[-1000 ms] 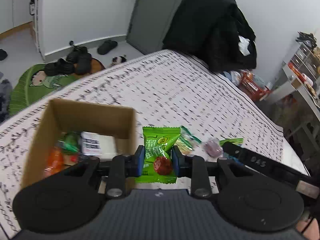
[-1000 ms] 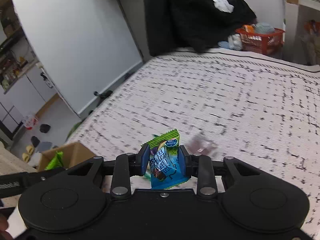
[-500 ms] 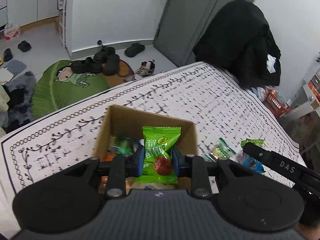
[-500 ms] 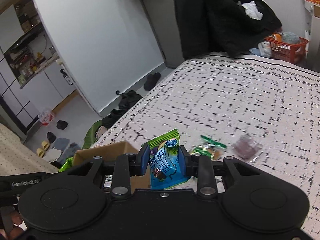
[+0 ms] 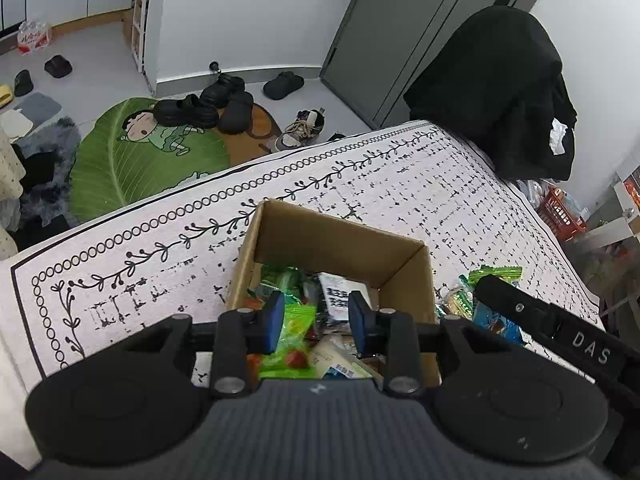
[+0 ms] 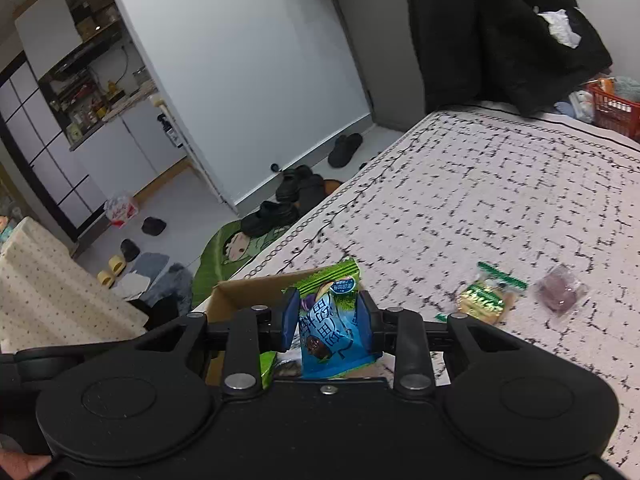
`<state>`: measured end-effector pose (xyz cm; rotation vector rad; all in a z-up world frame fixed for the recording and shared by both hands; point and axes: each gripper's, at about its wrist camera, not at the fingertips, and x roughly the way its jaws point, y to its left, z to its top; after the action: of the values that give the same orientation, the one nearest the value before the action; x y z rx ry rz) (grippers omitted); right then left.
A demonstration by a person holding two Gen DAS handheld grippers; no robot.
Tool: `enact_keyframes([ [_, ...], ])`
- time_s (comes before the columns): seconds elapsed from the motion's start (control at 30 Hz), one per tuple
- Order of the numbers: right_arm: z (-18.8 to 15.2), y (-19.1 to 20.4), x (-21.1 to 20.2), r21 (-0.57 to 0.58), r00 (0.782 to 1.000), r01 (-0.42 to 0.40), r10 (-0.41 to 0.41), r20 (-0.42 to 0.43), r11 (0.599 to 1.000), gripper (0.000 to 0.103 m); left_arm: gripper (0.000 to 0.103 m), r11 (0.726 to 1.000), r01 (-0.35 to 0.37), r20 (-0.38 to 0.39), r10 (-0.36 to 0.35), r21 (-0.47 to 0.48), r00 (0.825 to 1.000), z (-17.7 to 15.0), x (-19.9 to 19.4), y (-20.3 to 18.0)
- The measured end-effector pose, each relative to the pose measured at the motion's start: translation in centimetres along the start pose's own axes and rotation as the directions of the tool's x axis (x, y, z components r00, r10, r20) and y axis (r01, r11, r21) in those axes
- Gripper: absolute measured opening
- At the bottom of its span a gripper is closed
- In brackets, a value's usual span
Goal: Organize snacks
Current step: 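Carry both held packs toward the box, then open both tools over the box to drop the packs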
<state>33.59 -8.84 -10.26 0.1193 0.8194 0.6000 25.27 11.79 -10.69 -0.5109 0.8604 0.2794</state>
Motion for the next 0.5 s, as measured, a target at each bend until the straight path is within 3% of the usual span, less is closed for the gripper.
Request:
enact_keyframes([
  [0.13,-0.3,0.6,0.5,0.018,0.998,-0.040,0.040,-0.039,0.999,0.036,0.039,1.000,-0.004,0.008,0.004,0.005,1.000,0.2,-0.2,0.4],
  [0.33,-0.8,0.7,0.4,0.027,0.998,-0.026,0.027,-0.048,0.999,0.046,0.055,1.000,-0.027,0.013,0.027,-0.001,1.000,0.4,-0.5,0.6],
  [0.5,-0.4,-0.6,-0.5,0.053,1.000,-0.008,0.009,-0.029,0.999,0.051,0.076,0.998,-0.058,0.023,0.057,0.003,0.998,0.3,-0.7,0.1],
])
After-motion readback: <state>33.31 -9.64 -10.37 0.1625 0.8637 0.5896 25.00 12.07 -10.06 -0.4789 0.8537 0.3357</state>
